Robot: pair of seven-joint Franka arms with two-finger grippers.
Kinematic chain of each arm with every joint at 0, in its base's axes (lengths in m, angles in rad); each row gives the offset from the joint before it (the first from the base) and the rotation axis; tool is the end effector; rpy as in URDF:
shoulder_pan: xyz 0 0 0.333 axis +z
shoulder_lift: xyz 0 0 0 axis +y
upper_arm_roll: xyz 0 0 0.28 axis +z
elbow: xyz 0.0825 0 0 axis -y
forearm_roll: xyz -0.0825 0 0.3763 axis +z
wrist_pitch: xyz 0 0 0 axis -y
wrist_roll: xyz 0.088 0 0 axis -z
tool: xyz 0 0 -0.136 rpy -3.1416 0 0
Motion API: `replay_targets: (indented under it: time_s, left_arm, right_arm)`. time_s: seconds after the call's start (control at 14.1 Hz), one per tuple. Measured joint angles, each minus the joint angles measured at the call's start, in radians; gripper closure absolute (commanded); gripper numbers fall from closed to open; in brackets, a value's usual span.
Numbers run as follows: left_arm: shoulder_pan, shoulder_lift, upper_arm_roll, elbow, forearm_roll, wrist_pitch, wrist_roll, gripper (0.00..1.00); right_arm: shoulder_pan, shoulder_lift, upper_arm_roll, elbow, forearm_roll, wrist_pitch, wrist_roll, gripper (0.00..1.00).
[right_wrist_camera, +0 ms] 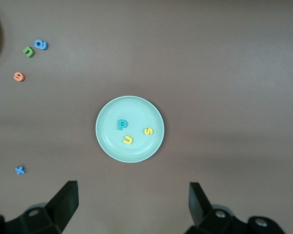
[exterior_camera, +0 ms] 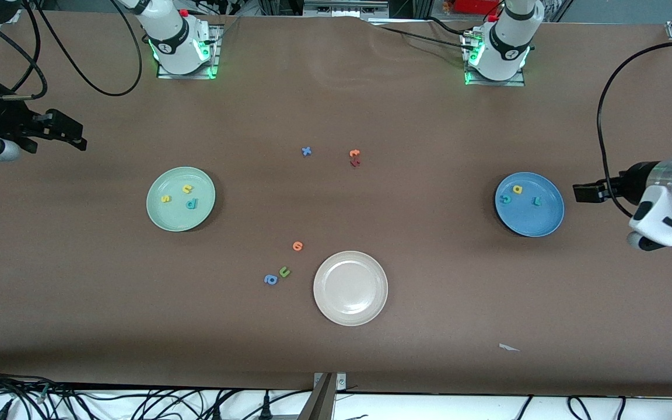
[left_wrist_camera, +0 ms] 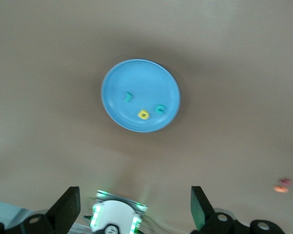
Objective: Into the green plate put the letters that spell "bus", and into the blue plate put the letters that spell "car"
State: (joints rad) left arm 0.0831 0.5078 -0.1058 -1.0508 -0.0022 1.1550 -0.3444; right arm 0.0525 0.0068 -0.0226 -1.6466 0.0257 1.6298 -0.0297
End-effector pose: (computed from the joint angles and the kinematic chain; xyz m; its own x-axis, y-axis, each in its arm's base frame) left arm 0.6107 0.0007 0.4663 0.8695 0.3092 -0.3852 0.3018 -0.9499 -0.0813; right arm 0.5506 0.0199 0.5256 0.9981 0.0580 -0.0228 0.0574 -0.9980 -0.0261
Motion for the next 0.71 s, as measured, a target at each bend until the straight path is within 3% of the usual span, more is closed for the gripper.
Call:
replay_targets:
  time_s: [0.07, 0.21, 0.42, 0.71]
  left_arm:
    - [-0.033, -0.024, 0.077, -0.005, -0.064, 0.021, 0.017, 0.02]
    - [-0.048, -0.100, 0.127, -0.083, -0.112, 0.112, 0.038, 0.01]
    - [-0.064, -0.260, 0.130, -0.314, -0.117, 0.303, 0.040, 0.02]
    - [-0.076, -0.402, 0.122, -0.519, -0.117, 0.445, 0.045, 0.02]
  right_arm:
    - [0.000, 0.000, 0.000, 0.000, 0.000, 0.000, 0.000, 0.00]
    - [0.000, 0.000, 0.000, 0.000, 0.000, 0.000, 0.000, 0.00]
    - [0.000, 0.000, 0.000, 0.000, 0.000, 0.000, 0.000, 0.00]
    - [0.000, 0.000, -0.001, 0.000, 0.000, 0.000, 0.000, 0.00]
